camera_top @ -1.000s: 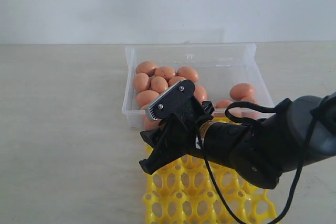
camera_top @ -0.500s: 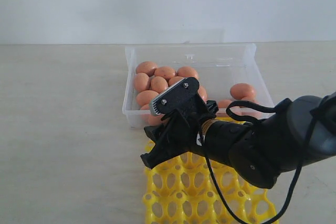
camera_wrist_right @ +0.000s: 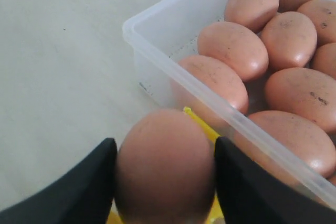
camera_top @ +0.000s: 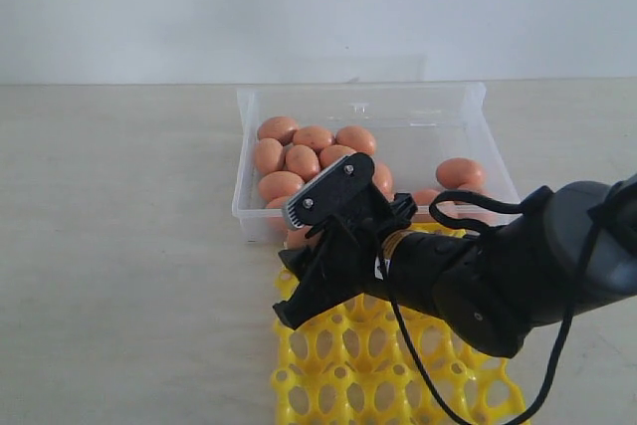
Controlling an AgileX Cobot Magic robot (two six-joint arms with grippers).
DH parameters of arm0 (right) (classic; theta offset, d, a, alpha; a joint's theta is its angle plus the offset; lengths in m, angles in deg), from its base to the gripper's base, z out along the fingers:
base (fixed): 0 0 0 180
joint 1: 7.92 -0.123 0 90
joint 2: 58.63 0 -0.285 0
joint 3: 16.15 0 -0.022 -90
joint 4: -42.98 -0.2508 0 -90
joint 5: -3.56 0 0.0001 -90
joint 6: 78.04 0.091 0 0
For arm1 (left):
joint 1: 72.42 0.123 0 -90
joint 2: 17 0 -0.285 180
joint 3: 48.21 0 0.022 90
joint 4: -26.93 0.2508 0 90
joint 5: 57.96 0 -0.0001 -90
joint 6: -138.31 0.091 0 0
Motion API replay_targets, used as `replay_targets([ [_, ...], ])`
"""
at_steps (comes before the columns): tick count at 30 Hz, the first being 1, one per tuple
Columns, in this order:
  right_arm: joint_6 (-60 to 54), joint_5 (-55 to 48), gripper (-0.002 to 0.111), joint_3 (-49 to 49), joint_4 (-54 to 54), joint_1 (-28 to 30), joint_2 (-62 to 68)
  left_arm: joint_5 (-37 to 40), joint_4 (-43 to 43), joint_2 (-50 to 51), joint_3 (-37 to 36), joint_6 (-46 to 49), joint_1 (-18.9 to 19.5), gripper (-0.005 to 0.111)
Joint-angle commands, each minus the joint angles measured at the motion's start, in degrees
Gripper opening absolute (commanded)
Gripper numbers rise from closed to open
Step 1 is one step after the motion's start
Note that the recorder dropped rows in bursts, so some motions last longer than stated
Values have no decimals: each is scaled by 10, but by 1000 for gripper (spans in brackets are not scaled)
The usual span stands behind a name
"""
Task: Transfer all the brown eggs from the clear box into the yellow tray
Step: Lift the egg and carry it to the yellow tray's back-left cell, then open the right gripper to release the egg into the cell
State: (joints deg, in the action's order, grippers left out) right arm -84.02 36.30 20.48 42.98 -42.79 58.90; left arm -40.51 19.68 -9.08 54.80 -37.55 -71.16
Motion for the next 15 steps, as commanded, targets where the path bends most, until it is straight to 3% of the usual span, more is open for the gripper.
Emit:
replay_targets([
  [1, -16, -13, 57, -2, 4, 0, 1, -7, 2, -1, -2, 2, -2, 4],
  [8, -16, 23, 57, -2, 4, 0, 1, -7, 2, -1, -2, 2, -2, 4],
  [15, 1, 132, 57, -2, -12, 0, 1, -7, 2, -1, -2, 2, -2, 4],
])
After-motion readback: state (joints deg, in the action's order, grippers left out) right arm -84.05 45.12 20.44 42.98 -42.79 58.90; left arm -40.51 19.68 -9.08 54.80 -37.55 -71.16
